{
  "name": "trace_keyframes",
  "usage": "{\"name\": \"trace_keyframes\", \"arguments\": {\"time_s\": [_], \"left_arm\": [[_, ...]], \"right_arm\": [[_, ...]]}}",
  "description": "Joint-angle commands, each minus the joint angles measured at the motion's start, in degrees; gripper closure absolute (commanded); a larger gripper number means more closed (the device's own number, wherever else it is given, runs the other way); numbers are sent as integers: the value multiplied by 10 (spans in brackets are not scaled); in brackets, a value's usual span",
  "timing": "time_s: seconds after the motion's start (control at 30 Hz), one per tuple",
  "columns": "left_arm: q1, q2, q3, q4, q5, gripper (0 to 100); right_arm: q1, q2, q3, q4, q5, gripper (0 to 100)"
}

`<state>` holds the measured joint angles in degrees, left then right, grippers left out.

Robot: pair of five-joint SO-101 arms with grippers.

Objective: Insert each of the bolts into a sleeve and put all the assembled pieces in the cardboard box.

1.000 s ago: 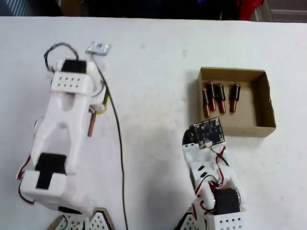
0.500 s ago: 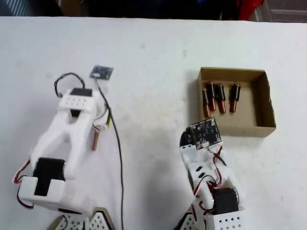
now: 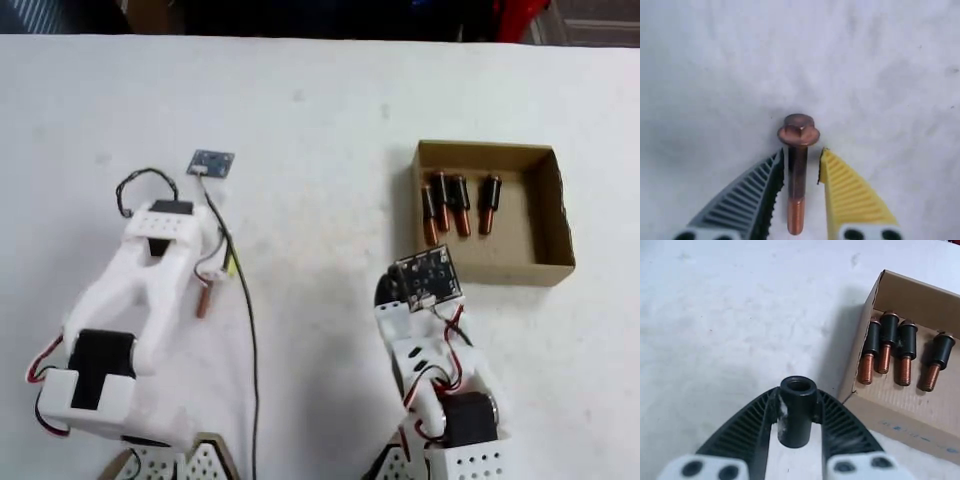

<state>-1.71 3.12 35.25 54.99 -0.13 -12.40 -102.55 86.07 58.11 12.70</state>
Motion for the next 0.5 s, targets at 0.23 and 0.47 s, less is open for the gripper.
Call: {"name": "trace_keyframes", "arguments": {"time_s": [0.23, 0.47], "left_arm": [[0, -36, -1, -39, -4, 865], [0, 16, -14, -36, -2, 866]], "right_arm": [[-2, -7, -6, -16, 7, 978], [-4, -7, -5, -16, 7, 978]]}}
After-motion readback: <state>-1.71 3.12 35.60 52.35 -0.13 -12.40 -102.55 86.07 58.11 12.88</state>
